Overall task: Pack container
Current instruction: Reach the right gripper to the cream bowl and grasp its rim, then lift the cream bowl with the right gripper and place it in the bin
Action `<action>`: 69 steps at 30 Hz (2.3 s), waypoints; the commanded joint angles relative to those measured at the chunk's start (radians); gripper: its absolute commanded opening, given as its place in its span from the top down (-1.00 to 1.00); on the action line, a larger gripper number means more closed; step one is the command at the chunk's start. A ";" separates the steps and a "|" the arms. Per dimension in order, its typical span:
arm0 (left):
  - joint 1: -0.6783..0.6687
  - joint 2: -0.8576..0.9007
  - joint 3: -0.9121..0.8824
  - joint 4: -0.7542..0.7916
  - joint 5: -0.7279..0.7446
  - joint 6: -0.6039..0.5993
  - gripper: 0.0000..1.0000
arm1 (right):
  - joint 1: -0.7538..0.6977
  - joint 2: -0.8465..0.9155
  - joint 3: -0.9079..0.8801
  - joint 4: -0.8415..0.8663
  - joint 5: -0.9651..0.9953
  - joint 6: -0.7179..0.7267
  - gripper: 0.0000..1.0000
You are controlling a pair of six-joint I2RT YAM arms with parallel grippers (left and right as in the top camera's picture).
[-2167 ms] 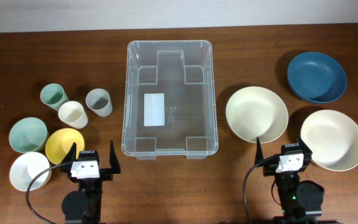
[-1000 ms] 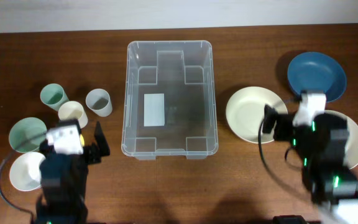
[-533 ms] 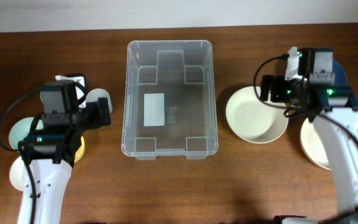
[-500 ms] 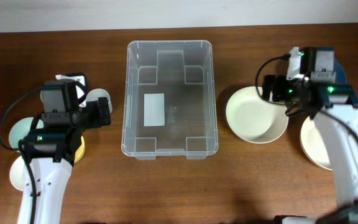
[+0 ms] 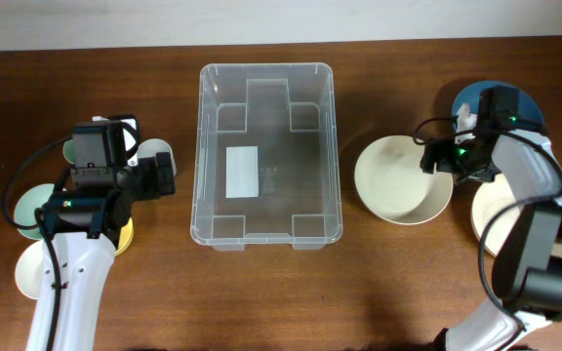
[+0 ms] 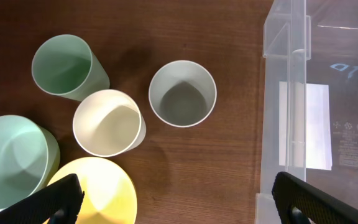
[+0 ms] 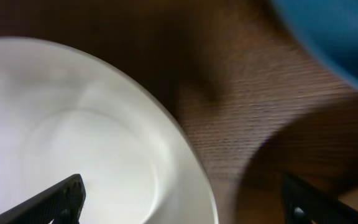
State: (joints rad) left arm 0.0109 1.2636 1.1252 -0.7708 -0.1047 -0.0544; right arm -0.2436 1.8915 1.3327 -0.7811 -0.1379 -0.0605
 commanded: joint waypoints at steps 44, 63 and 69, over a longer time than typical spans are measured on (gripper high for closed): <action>0.005 0.004 0.024 -0.005 0.003 -0.013 -0.85 | 0.003 -0.007 0.187 0.029 -0.140 0.161 0.92; 0.153 0.004 0.083 -0.032 0.023 -0.157 -0.86 | 0.517 -0.053 0.479 0.137 0.106 0.043 0.92; 0.289 0.004 0.097 -0.032 0.058 -0.166 -0.87 | 0.603 0.085 0.479 0.192 0.157 0.031 0.92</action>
State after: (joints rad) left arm 0.2607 1.2678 1.2018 -0.8009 -0.0765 -0.1852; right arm 0.3382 1.9041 1.8065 -0.6022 -0.0410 -0.0067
